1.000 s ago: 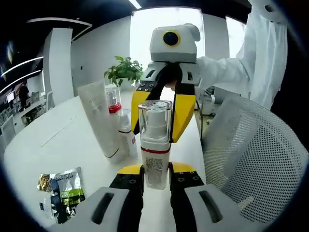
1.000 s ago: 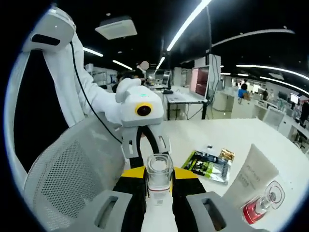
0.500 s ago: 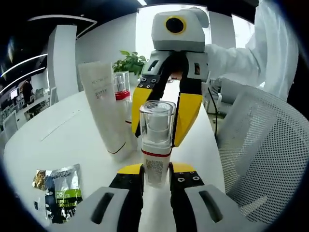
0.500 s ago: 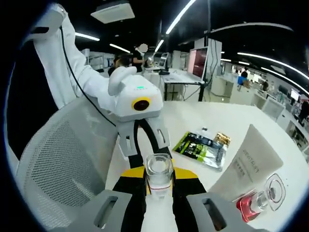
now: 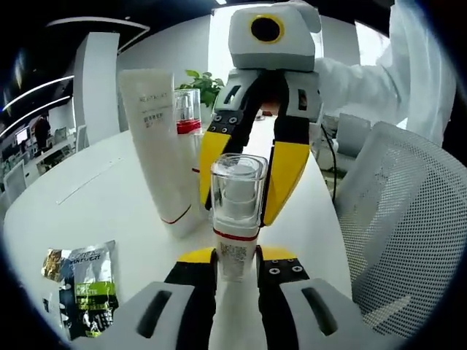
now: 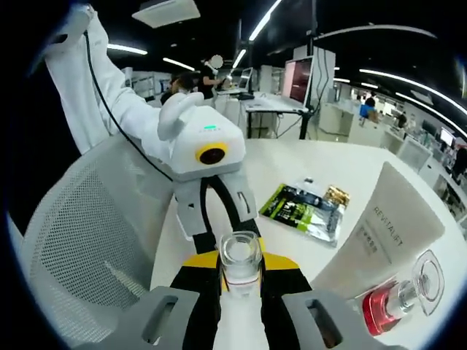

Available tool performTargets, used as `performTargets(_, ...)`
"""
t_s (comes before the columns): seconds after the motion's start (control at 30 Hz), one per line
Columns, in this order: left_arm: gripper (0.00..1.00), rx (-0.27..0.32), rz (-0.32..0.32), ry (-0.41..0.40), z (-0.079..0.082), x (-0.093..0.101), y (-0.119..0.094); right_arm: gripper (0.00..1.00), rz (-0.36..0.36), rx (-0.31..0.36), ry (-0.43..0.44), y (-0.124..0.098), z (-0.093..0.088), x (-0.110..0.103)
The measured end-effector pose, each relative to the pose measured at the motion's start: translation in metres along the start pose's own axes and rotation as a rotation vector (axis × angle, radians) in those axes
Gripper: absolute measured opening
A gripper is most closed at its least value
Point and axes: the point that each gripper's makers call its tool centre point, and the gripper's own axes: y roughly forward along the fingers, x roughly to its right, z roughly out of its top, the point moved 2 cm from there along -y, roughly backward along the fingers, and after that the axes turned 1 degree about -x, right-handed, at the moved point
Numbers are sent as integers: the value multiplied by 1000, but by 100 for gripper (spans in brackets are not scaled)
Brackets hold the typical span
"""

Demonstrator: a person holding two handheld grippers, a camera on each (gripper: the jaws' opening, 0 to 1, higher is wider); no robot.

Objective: Arrange the skincare products in the storage area until every visible bottle or jar stands upright without overlapping.

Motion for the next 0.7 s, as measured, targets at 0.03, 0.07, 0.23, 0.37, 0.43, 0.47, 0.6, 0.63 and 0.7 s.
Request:
performTargets(0.03,16,2,1,1,0,-1,1,11,-4,-1,1,0,0,1)
performTargets(0.07,16,4,2,2,0,-1,1,11,-5,-2,3,0,0,2)
performTargets(0.23,16,15,4,7,1,-1,1,13,4,1,20,0,-1,1)
performTargets(0.37,15,23,1,22,2,1,1,18,7,-18,11,1,-6,0)
performTargets(0.43,15,25,1,28,3,1,0,19,0,-21,4,2,-5,-2)
performTargets(0.47,16,25,2,28,3,1,-1,19,-4,-23,5,2,-4,-3)
performTargets(0.6,17,25,19,30,4,-2,-2,20,-24,-24,7,0,-5,0)
performTargets(0.63,17,26,20,31,4,-3,-3,20,-27,-24,6,0,-4,1)
performTargets(0.7,17,23,27,36,4,-4,-5,20,-35,-23,6,-2,-5,3)
